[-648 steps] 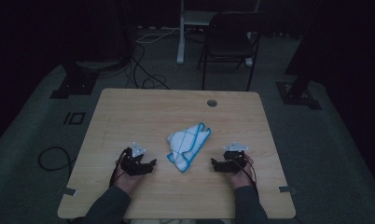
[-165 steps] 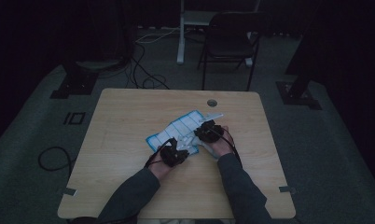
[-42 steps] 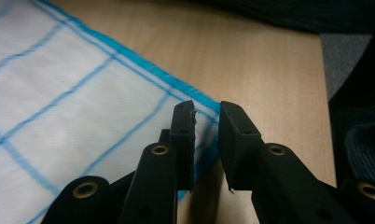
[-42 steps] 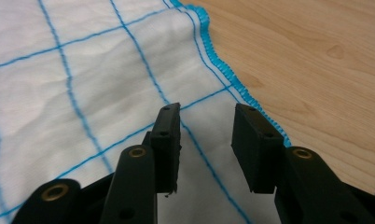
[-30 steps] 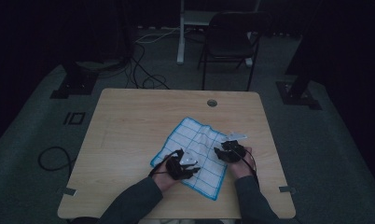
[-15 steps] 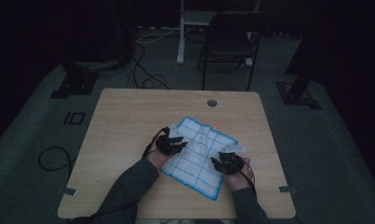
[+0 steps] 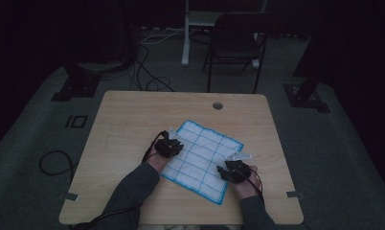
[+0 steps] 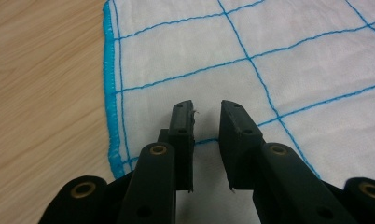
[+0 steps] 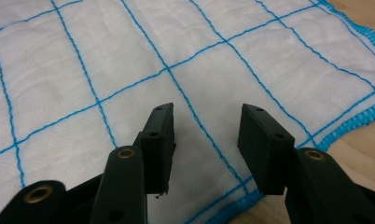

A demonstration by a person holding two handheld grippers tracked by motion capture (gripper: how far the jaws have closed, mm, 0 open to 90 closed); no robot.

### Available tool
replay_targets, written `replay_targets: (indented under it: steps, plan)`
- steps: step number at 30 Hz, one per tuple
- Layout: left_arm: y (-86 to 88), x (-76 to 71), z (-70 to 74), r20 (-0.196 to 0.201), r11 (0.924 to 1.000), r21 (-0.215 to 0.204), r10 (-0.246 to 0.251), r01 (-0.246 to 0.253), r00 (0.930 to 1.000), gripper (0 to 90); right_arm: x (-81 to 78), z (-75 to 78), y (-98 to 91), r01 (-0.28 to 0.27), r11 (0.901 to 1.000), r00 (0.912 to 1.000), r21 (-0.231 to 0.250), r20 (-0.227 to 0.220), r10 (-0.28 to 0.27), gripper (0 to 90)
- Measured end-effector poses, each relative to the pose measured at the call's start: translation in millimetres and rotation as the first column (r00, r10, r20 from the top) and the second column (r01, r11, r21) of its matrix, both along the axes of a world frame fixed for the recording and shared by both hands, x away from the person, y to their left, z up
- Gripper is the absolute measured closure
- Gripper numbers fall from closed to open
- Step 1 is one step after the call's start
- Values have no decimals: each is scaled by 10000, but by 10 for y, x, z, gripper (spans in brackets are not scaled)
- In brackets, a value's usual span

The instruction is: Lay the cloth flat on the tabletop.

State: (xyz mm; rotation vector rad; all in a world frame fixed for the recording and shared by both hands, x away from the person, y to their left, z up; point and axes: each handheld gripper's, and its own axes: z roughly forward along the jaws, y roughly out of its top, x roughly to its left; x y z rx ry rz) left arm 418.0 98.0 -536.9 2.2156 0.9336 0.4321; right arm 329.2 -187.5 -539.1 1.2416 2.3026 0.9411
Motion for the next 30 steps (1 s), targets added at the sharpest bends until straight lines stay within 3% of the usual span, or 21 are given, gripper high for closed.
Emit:
replay_targets:
  steps: [9, 14, 17, 22, 30]
  plan:
    - [334, -207, -36, -134, 9940, -686, 839, -847, 9964, 776, 140, -19, 91, -412, 9991, 9988, -9, 251, 413, 513]
    - [464, -360, -34, -189, 9920, -707, 1036, -1047, 9944, 785, 224, -36, 132, -420, 9991, 9985, 113, 364, 416, 490]
    - [537, -457, -46, -251, 9887, -955, 1135, -1154, 9932, 785, 241, -40, 149, -477, 9988, 9980, 101, 418, 472, 489]
    - [576, -598, -63, -115, 9868, -1039, 1238, -1243, 9922, 784, 274, -38, 173, -503, 9987, 9978, 75, 427, 500, 490]
    - [561, -635, -65, -86, 9834, -1046, 1484, -1485, 9889, 770, 302, -50, 178, -435, 9988, 9980, 202, 461, 425, 493]
